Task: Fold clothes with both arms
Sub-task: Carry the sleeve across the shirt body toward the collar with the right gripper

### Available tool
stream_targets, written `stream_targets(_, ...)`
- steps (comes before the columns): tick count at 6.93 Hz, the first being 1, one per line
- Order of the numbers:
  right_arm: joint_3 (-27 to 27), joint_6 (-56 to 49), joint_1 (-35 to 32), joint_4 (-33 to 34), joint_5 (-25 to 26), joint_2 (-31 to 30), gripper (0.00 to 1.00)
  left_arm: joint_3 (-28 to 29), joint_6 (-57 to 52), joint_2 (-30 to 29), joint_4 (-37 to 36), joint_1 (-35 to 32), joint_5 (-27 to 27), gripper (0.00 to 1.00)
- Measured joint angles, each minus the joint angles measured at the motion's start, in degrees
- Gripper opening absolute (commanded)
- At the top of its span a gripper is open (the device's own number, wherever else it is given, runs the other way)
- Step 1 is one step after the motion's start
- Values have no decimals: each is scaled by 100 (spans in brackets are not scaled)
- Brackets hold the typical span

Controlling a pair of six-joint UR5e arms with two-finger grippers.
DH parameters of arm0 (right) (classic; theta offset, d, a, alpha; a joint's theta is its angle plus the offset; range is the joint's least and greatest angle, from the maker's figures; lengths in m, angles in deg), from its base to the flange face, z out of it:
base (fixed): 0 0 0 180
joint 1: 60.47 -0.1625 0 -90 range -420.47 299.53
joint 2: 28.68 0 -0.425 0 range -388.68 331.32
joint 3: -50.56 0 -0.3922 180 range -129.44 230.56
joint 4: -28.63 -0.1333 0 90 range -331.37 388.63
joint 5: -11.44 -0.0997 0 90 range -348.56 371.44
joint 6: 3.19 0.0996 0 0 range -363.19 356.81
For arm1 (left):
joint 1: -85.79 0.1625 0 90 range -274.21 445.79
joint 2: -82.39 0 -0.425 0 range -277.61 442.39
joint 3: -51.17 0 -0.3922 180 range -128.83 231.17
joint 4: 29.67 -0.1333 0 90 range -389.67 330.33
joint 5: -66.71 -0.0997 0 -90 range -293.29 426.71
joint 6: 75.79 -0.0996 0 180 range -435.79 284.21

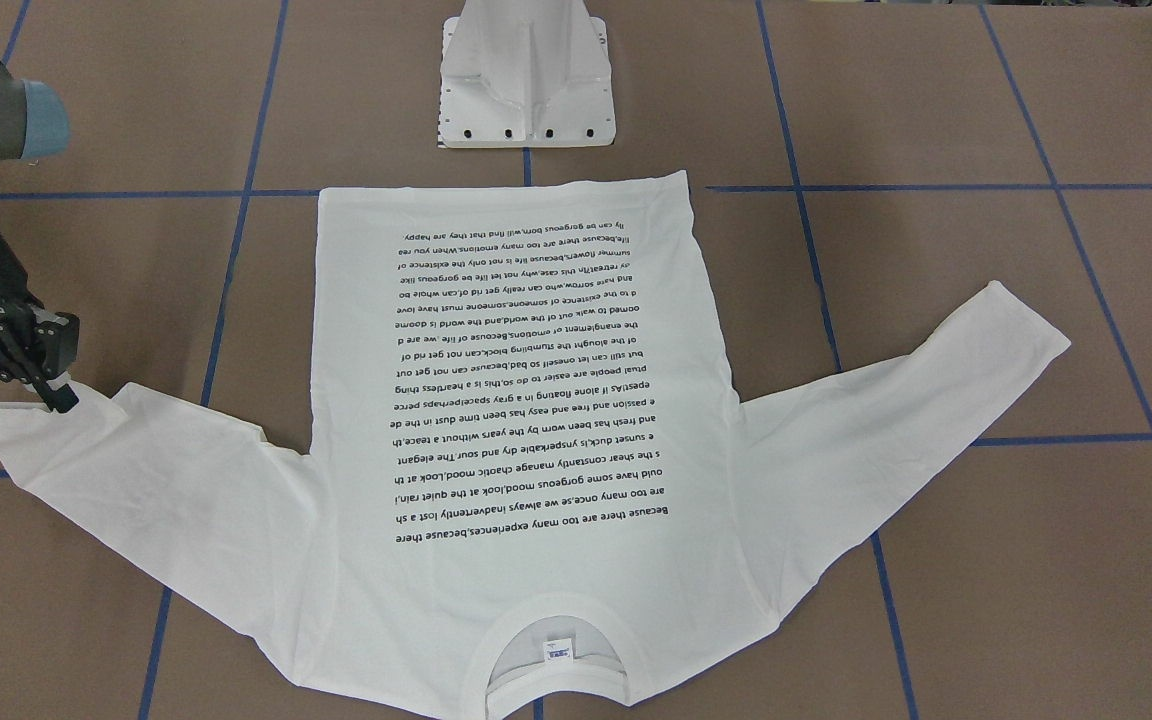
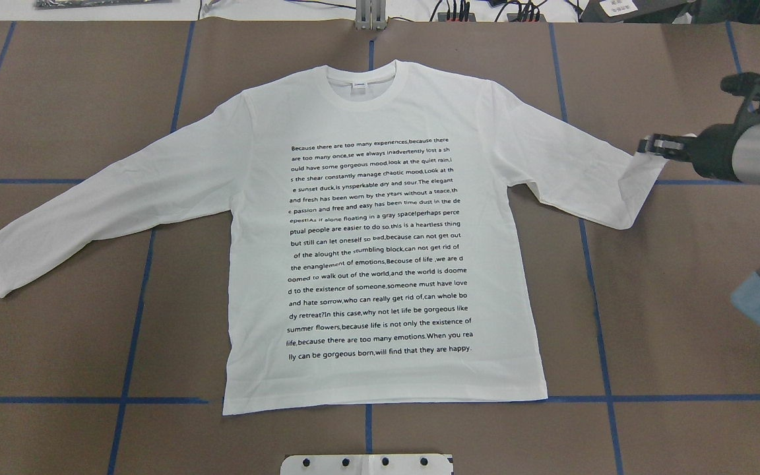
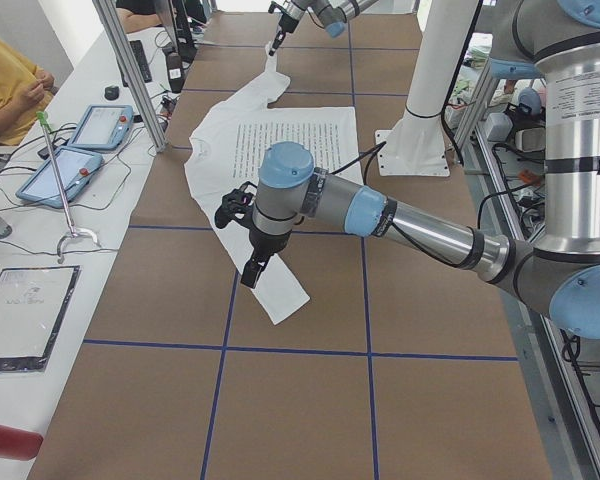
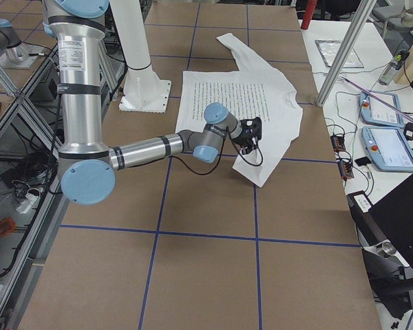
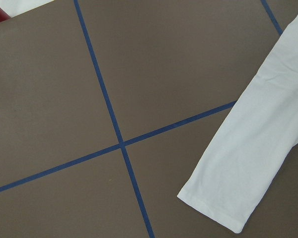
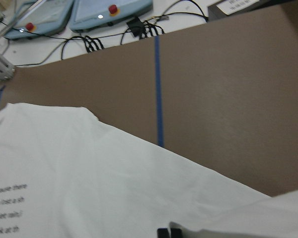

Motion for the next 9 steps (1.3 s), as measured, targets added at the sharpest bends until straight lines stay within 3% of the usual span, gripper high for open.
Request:
stream_targets(2, 87, 354, 409, 629, 632, 1229, 0, 0, 6, 0, 0, -3, 3, 100)
stream_targets(5, 226, 641, 1725, 2755, 2357, 2894, 0, 7, 15, 7, 0, -15, -4, 100)
stream_targets(7, -690, 903, 2416, 3191, 3125, 4120, 0, 18, 50, 11, 0, -22, -16, 100)
stream_targets(9, -2159, 984, 2892, 2939, 3578, 5127, 0, 38, 60, 22, 0, -33, -26, 100)
